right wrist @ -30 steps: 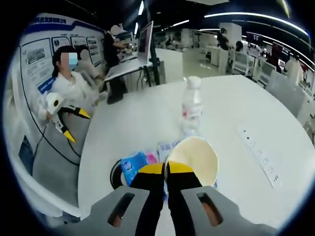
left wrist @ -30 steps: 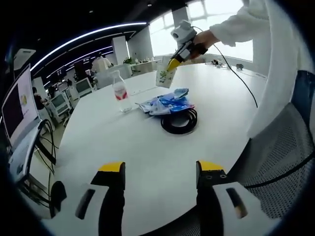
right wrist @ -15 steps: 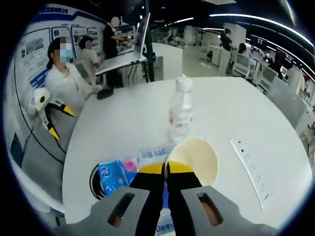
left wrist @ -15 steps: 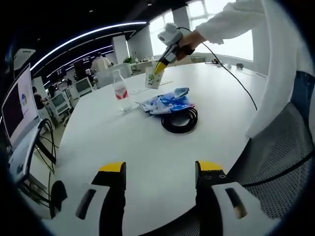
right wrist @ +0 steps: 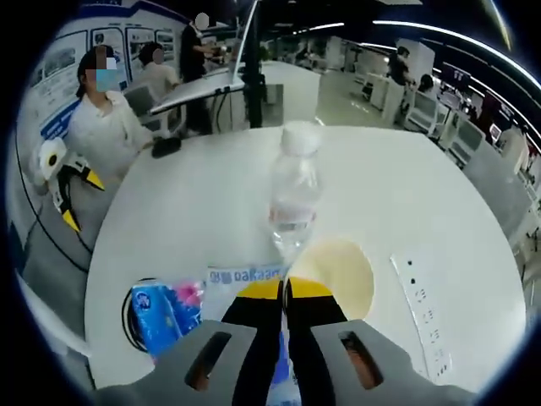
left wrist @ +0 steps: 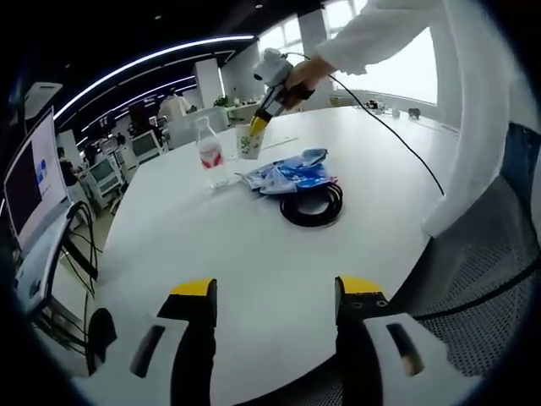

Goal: Arrange the tabletop items into an orderly group along one side of the table until the central work area is clear of visible clutter.

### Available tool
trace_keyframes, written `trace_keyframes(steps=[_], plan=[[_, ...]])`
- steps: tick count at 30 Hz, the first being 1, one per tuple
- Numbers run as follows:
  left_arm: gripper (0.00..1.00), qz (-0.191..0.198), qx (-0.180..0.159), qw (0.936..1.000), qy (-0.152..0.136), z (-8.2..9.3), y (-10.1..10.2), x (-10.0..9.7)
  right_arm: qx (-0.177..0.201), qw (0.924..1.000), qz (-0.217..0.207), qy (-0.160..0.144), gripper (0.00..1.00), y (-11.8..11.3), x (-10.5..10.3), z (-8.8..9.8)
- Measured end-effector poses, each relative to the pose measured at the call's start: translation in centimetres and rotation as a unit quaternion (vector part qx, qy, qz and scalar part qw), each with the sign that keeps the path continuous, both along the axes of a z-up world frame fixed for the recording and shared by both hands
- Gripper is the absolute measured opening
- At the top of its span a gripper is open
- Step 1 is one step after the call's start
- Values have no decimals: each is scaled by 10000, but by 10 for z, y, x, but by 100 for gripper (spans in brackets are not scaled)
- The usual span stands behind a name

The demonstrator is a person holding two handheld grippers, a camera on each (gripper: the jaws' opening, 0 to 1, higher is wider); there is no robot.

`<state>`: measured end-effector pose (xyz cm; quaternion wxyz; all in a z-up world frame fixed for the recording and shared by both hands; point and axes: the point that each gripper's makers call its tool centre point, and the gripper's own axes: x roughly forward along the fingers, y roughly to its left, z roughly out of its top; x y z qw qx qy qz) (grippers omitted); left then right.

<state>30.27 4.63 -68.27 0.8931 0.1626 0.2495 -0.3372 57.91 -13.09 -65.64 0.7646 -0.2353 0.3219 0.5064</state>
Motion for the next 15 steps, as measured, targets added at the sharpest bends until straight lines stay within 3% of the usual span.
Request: trace_keyframes(steps=[7, 15], plan=[[56, 15, 20, 10000, 26, -2, 1, 0, -160, 9998, 124, -28, 0, 10, 18, -10], [56, 33, 36, 10000, 65, -4, 2, 0, -472, 9982, 359, 16, 0, 19, 22, -30]])
